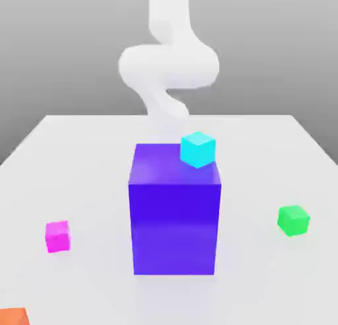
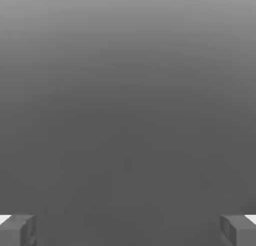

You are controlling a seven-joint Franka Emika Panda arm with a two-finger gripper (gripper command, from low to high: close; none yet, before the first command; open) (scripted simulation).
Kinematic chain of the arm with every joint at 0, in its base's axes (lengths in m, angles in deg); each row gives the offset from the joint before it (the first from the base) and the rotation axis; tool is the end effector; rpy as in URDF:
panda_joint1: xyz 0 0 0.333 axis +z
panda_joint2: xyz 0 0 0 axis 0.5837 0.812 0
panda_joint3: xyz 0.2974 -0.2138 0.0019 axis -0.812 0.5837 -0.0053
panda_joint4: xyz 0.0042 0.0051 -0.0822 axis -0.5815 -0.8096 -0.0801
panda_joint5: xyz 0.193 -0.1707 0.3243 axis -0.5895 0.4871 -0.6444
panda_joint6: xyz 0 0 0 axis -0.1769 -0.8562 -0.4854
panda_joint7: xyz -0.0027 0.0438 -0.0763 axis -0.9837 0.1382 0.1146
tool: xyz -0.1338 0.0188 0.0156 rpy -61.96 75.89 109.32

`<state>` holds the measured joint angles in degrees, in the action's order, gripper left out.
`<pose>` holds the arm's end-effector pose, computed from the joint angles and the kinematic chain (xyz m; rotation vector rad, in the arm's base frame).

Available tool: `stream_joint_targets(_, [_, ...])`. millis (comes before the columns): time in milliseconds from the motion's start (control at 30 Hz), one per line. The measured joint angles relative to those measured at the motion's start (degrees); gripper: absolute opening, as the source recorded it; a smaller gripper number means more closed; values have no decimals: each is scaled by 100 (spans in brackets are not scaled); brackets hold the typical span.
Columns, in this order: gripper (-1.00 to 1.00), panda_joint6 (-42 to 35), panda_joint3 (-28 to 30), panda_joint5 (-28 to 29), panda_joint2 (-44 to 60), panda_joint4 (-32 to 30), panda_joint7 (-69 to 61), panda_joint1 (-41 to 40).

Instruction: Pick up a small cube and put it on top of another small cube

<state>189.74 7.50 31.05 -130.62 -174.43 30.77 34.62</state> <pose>0.3874 -0.0323 0.6764 -2.3921 1.1805 -0.8910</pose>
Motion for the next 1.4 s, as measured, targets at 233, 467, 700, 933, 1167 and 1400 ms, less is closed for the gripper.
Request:
stream_joint_targets(233, [0, 895, 748, -678, 1586, -801, 556, -385])
stream_joint_targets(467, [0, 1766, 1240, -1062, 3068, -1575, 1279, -904])
stream_joint_targets(700, [0, 2708, 1840, -496, 4354, -2376, 2672, -1671])
stream_joint_targets(933, [0, 3350, 1394, -1056, 5174, -2302, 2356, -2008])
stream_joint_targets(1167, [-100, 3893, 474, -1780, 5896, -2154, 1819, -2755])
stream_joint_targets(1400, [-100, 3865, 527, -1717, 5848, -2162, 1868, -2715])
